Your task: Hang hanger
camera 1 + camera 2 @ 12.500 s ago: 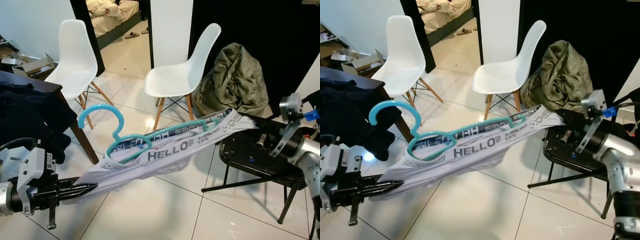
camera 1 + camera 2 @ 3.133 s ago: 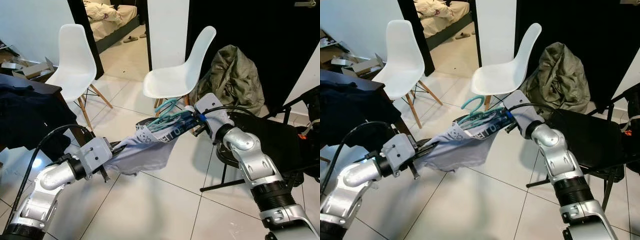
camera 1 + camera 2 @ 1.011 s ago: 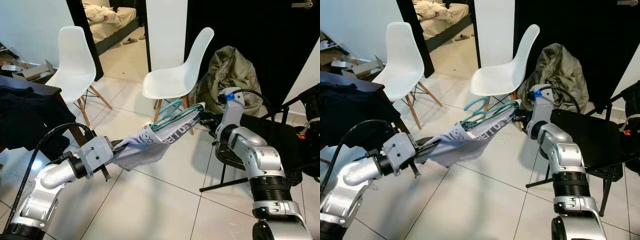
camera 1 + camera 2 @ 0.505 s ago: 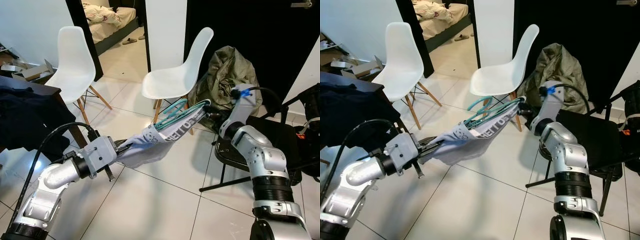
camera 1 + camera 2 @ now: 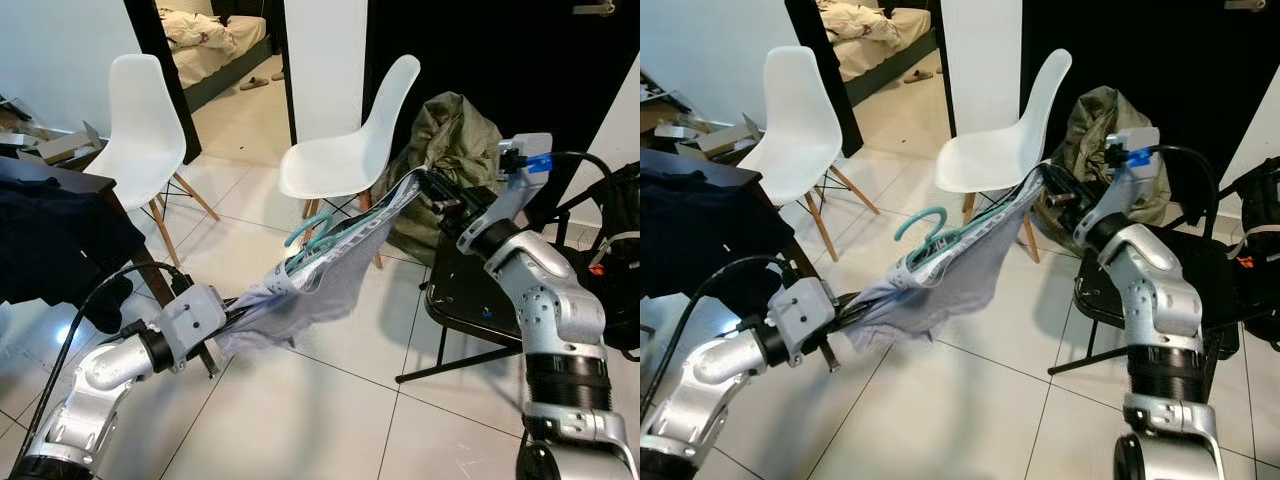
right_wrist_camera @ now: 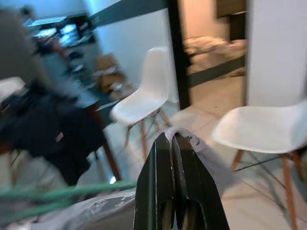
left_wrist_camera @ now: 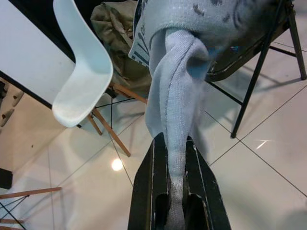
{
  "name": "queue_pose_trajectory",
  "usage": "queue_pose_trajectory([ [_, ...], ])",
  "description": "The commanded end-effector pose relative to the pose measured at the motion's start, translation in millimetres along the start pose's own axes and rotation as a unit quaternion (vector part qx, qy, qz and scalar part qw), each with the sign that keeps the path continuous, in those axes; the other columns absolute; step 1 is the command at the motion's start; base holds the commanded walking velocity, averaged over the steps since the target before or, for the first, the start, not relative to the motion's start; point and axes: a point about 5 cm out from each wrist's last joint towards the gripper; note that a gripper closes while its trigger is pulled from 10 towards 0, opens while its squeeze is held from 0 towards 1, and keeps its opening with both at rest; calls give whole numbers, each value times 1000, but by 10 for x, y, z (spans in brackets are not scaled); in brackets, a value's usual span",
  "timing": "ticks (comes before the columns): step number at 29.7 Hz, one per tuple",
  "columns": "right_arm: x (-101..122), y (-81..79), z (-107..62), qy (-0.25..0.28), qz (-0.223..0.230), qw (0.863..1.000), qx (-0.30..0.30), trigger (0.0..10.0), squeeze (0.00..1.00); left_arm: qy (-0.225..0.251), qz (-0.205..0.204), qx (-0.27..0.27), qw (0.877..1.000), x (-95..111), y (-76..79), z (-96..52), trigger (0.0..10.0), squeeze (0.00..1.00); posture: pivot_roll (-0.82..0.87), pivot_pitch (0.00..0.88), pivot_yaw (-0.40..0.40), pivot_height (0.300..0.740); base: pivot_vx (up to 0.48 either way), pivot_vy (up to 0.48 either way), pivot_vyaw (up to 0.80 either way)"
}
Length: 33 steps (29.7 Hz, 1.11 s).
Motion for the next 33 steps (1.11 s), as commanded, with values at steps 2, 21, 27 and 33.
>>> queue_pose_trajectory([
  [2,16,-146,35,-2,-25,999,45,0,0,-8,-7,1,1000,-40,30,-20,10000,0,-20,93,56,740,0,0,0],
  [21,-484,-825,-247,-153,-95,946,268,0,0,-1,-2,3,1000,-37,-12,15,10000,0,-29,91,69,740,0,0,0],
  [27,-563,-671,-273,-178,-115,953,216,0,0,-1,2,5,1000,-37,-30,6,10000,0,-21,87,68,740,0,0,0],
  [33,-201,-264,-145,-56,-70,994,66,10000,0,5,4,7,1000,-14,-35,12,10000,0,-18,81,65,740,0,0,0],
])
Point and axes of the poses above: a point about 5 cm out from each wrist's last joint towards the gripper, its own z axis pointing out of the wrist towards the gripper, its own x axis along the axis of the wrist's last joint, y = z × x, and after that the axes turned 8 degrees about z, right-handed
